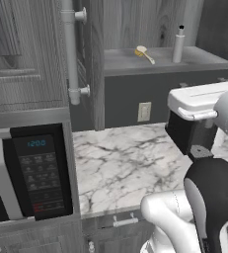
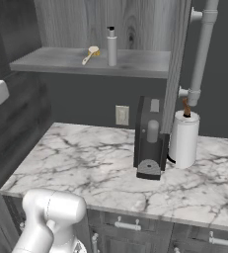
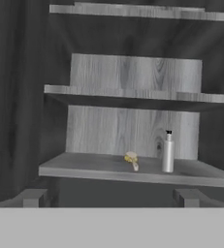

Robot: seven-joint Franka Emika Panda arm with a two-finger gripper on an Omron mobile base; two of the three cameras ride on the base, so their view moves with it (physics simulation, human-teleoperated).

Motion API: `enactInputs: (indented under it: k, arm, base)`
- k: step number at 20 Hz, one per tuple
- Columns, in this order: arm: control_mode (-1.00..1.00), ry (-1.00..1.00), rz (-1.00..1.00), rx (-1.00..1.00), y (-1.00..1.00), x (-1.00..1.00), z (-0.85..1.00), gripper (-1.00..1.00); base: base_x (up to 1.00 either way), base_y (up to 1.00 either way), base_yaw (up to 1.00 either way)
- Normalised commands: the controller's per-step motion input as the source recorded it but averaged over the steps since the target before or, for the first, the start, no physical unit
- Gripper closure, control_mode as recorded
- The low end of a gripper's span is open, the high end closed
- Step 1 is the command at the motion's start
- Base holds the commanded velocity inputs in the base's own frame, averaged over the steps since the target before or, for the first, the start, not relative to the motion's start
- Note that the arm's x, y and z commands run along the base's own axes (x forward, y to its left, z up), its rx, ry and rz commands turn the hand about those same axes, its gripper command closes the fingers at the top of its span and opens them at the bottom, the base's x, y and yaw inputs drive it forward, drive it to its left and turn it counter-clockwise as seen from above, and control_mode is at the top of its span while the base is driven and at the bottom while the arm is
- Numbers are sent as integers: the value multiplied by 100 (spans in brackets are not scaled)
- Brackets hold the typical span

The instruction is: Pick up the soap dispenser and dish brush from the sink, and place them back in the cabinet, and close the cabinet doors.

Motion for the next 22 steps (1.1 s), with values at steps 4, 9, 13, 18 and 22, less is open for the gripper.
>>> enactInputs:
  k: [4,9,13,18,22]
  arm:
    - [-100,-3,0,-1,45,-33,0,-100]
    - [-100,0,0,0,47,-31,0,-100]
    - [-100,0,0,0,43,-27,0,-100]
    - [-100,0,0,0,35,-22,0,-100]
    - [-100,-1,0,0,28,-11,0,-100]
  base:
    - [0,0,0]
    - [0,0,0]
    - [0,0,0]
    - [0,0,0]
    - [0,0,0]
